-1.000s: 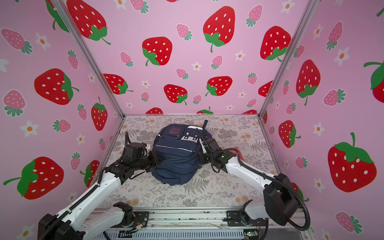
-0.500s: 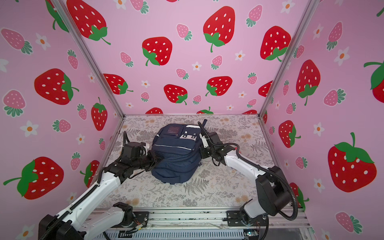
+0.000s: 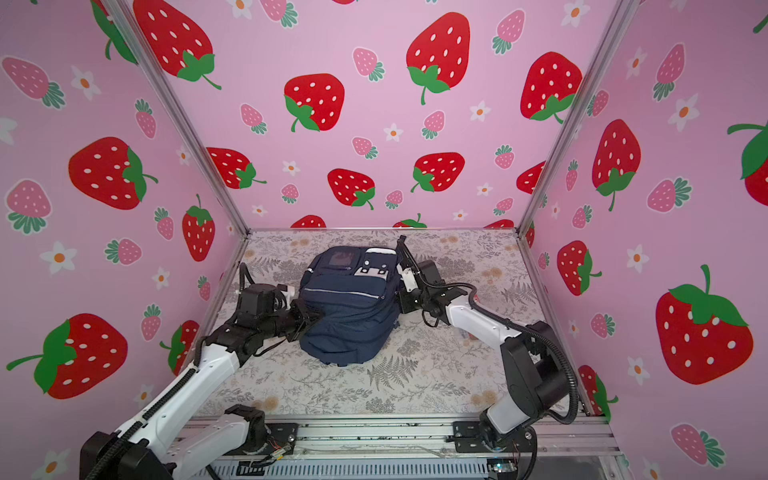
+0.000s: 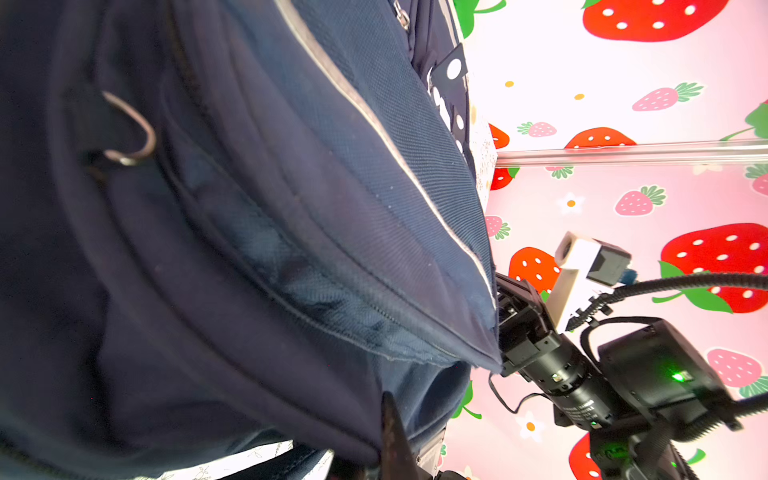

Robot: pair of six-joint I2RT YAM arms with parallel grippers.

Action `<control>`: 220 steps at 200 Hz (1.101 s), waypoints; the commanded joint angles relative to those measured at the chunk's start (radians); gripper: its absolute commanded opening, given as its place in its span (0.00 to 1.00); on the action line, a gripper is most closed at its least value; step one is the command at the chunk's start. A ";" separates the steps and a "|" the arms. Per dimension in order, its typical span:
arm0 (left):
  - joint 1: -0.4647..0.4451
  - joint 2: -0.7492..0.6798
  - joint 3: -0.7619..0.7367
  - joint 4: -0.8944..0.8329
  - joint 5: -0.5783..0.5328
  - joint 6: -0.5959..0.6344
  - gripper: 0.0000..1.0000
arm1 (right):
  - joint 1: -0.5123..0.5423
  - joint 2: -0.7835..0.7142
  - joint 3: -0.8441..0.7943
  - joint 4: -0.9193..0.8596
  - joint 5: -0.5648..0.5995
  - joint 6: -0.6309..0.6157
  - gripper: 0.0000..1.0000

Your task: Pack the student bag

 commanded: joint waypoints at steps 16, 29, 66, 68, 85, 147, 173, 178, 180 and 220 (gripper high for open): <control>0.037 0.010 -0.083 0.181 0.044 -0.109 0.00 | -0.071 -0.130 -0.091 -0.051 0.268 0.045 0.24; 0.037 0.019 -0.121 0.273 0.061 -0.168 0.00 | -0.048 -0.192 -0.118 -0.057 0.269 0.060 0.35; 0.033 0.014 -0.137 0.316 0.056 -0.189 0.00 | -0.010 -0.328 -0.157 -0.092 0.283 0.102 0.42; 0.032 0.014 -0.136 0.316 0.056 -0.189 0.00 | -0.009 -0.331 -0.157 -0.094 0.283 0.104 0.42; 0.031 0.008 -0.139 0.316 0.053 -0.194 0.00 | 0.004 -0.359 -0.156 -0.108 0.293 0.120 0.40; 0.016 -0.021 -0.165 0.326 0.029 -0.217 0.00 | 0.098 -0.397 -0.156 -0.084 0.310 0.138 0.44; 0.015 -0.027 -0.163 0.314 0.022 -0.216 0.00 | 0.098 -0.345 -0.162 -0.084 0.298 0.141 0.47; 0.014 -0.029 -0.161 0.312 0.021 -0.215 0.00 | 0.098 -0.333 -0.157 -0.091 0.298 0.143 0.47; 0.015 -0.029 -0.161 0.311 0.021 -0.215 0.00 | 0.097 -0.326 -0.155 -0.093 0.298 0.144 0.47; 0.000 -0.033 -0.156 0.298 0.009 -0.211 0.00 | 0.095 -0.271 -0.143 -0.073 0.216 0.119 0.58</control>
